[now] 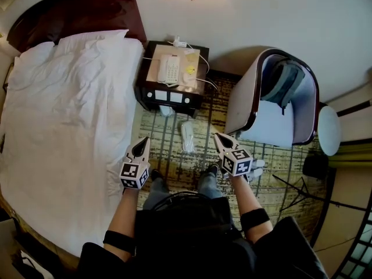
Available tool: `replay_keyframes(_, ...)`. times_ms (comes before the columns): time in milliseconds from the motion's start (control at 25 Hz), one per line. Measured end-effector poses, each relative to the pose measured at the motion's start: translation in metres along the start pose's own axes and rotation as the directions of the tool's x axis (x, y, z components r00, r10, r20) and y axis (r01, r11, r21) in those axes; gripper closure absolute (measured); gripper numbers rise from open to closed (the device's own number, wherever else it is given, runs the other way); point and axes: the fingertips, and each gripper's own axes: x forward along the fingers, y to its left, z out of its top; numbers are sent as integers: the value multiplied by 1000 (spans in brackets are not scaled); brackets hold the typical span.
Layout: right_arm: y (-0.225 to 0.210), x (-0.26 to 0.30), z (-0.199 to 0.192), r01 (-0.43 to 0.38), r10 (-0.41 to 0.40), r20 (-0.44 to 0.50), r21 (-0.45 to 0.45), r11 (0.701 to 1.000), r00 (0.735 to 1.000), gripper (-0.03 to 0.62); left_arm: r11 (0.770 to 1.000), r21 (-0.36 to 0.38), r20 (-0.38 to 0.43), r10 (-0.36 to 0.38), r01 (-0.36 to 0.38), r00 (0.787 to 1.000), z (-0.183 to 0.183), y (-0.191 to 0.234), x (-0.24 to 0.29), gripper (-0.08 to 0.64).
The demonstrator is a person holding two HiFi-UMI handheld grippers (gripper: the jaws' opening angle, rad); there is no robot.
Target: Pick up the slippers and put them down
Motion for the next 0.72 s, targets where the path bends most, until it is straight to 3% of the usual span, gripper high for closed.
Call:
replay_keyframes(440,61,23,-10,59,-63,58,66,996,996,591,990,90,19,-111,109,994,6,44,-24,559)
replay_keyframes(720,112,28,-24,107,-114,66,96,990,991,591,979,92,-5,-183,183,983,-9,73,-45,559)
